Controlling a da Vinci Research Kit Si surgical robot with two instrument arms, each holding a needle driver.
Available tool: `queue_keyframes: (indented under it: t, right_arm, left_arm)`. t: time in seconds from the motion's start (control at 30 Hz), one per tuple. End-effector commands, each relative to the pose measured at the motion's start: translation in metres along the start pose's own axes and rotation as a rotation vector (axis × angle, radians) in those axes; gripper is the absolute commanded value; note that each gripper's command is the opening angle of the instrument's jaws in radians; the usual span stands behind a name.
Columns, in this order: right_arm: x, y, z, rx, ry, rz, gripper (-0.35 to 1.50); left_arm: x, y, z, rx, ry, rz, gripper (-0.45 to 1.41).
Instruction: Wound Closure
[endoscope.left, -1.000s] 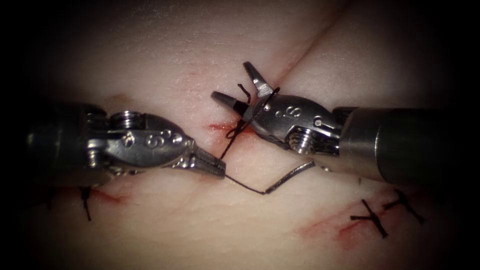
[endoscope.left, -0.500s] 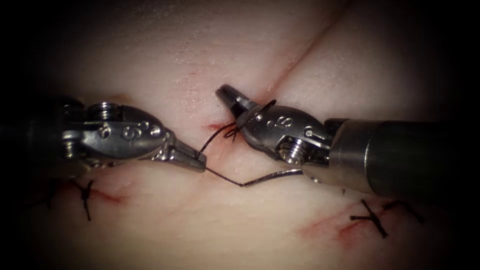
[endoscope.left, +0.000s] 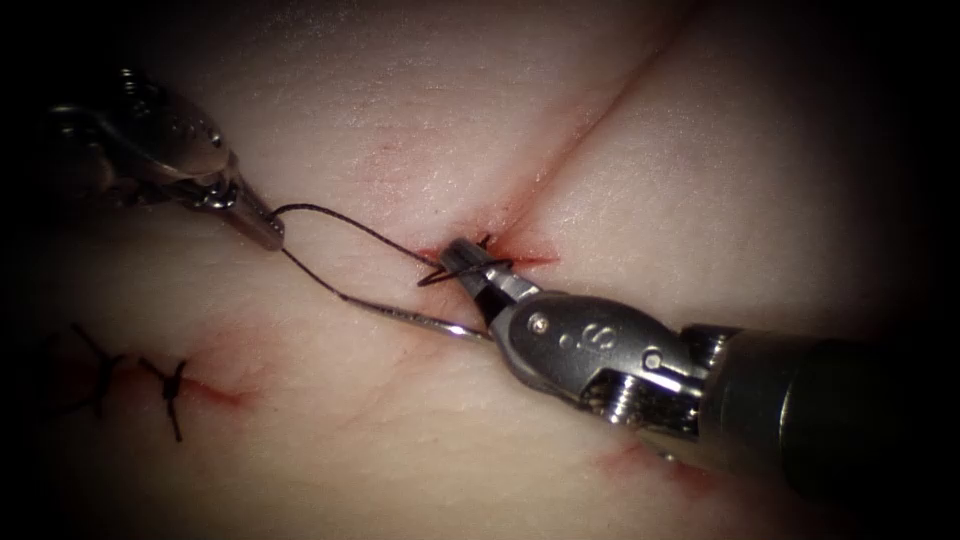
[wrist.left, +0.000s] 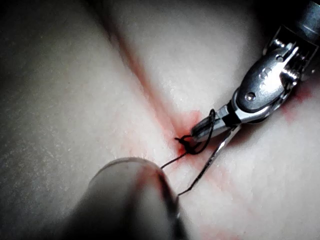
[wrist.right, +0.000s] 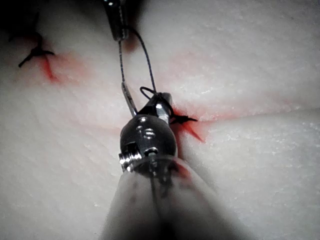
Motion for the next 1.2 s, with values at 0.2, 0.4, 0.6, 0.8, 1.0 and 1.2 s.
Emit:
queue_keyframes:
  t: [0.2,0.4,0.6,0.8,1.0,1.2]
  right_arm:
    - [-0.0016,-0.0021,-0.0003,-0.002,0.01,-0.01,-0.35]
    - [-0.0025,-0.0027,-0.0008,-0.007,0.019,-0.018,-0.35]
    - [-0.0034,-0.004,-0.0011,-0.002,0.022,-0.03,-0.35]
    - [-0.004,-0.0046,-0.0012,-0.001,0.026,-0.037,-0.35]
    - [-0.0044,-0.0049,-0.0013,-0.003,0.029,-0.041,-0.35]
    - [-0.0053,-0.0056,-0.0011,0.009,0.017,-0.053,-0.35]
  left_arm:
    - [0.0035,-0.0032,-0.0005,0.096,0.022,-0.056,-0.45]
    - [0.0063,-0.0045,-0.0027,0.184,0.034,-0.095,-0.45]
    - [0.0091,-0.0053,-0.0049,0.276,0.171,-0.145,-0.45]
    - [0.0112,-0.0056,-0.0052,0.332,0.262,-0.122,-0.45]
    - [0.0128,-0.0063,-0.0059,0.394,0.253,-0.105,-0.45]
    - [0.0133,-0.007,-0.0068,0.398,0.257,-0.119,-0.45]
